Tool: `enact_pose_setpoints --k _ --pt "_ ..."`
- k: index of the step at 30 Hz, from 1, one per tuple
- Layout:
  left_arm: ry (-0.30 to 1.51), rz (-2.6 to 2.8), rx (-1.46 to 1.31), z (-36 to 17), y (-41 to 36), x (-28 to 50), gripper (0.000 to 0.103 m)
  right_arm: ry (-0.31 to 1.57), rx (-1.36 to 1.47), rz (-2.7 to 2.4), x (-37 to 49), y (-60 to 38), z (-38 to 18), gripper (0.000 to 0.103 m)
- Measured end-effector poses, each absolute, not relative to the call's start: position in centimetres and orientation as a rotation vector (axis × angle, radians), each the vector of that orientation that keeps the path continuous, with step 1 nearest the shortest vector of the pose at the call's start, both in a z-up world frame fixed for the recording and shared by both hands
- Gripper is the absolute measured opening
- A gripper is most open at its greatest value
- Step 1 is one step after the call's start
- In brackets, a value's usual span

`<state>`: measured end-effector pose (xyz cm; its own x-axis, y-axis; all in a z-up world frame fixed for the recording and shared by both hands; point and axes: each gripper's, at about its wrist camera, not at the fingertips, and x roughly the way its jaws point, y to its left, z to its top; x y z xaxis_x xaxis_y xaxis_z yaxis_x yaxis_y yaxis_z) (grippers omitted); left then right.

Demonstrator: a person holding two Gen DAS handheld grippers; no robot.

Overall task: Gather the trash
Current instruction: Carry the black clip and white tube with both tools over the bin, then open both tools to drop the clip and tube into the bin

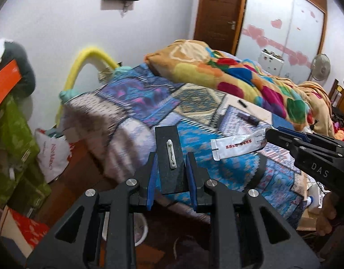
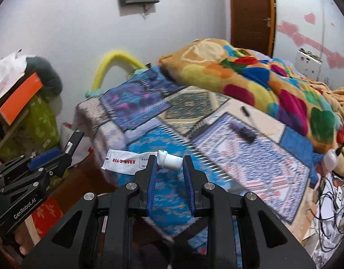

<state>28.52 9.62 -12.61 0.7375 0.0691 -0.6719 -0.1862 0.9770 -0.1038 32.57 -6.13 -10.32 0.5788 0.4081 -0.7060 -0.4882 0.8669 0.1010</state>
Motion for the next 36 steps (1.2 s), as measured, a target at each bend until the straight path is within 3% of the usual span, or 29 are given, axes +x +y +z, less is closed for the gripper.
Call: enact_pose_setpoints --k 16,24,31,36 --pt "0.880 0.334 -0.314 -21.9 21.4 22.2 0.025 0.941 -0.264 0.723 28.9 6.9 -16.8 0.021" --pt "1.037 0.378 -0.372 -28.9 24.5 21.3 0.025 1.032 -0.411 0.780 27.8 12.7 -22.6 0.021" --pt "1.087 0.368 -0.399 -31.9 25.4 22.3 0.025 1.115 -0.497 0.838 27.9 16.2 -26.5 0.022" --pt "1.099 0.343 -0.426 -32.6 25.9 24.0 0.025 1.158 -0.523 0.854 28.1 17.0 -27.5 0.037"
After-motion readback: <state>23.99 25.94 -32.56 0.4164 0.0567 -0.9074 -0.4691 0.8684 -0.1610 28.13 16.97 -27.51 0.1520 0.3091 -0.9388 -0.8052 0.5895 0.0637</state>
